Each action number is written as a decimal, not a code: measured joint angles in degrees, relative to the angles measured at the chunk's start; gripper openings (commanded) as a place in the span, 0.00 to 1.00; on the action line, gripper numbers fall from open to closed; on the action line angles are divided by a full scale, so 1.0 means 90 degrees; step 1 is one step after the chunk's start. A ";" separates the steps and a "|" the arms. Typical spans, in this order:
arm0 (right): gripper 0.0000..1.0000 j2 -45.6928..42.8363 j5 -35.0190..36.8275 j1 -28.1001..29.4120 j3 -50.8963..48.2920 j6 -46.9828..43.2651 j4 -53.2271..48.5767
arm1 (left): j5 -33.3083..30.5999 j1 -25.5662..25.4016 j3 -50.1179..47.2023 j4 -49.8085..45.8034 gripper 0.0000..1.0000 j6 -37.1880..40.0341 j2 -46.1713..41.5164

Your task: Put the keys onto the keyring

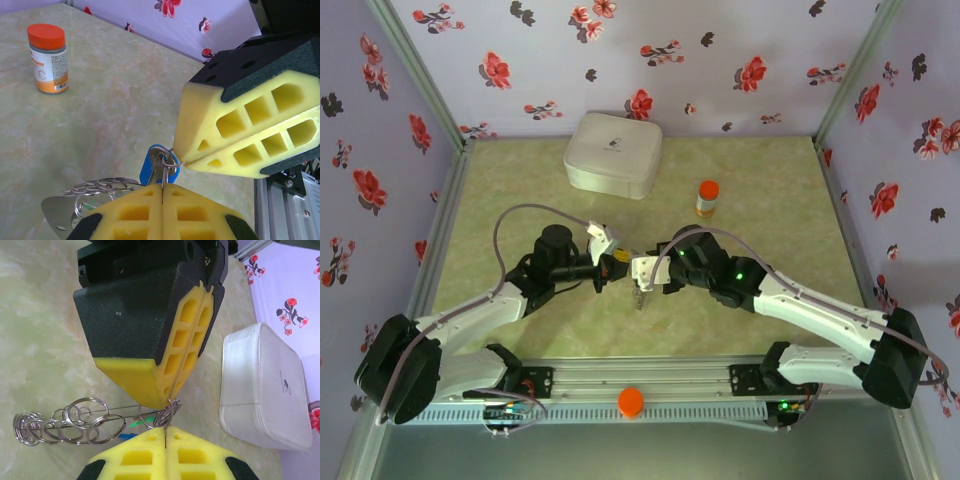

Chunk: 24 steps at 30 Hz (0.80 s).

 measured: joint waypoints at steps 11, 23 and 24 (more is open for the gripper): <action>0.00 0.0136 0.0189 0.0299 0.0117 -0.0330 -0.0328 | -0.0015 -0.0002 0.0000 -0.0095 0.00 0.0000 0.0000; 0.00 0.0044 0.0296 0.0350 0.0134 -0.0270 -0.0374 | -0.0010 -0.0002 -0.0039 0.0131 0.00 -0.0007 -0.0002; 0.00 0.0019 0.0296 0.0350 0.0126 -0.0250 -0.0372 | -0.0010 -0.0002 -0.0070 0.0216 0.00 -0.0007 -0.0010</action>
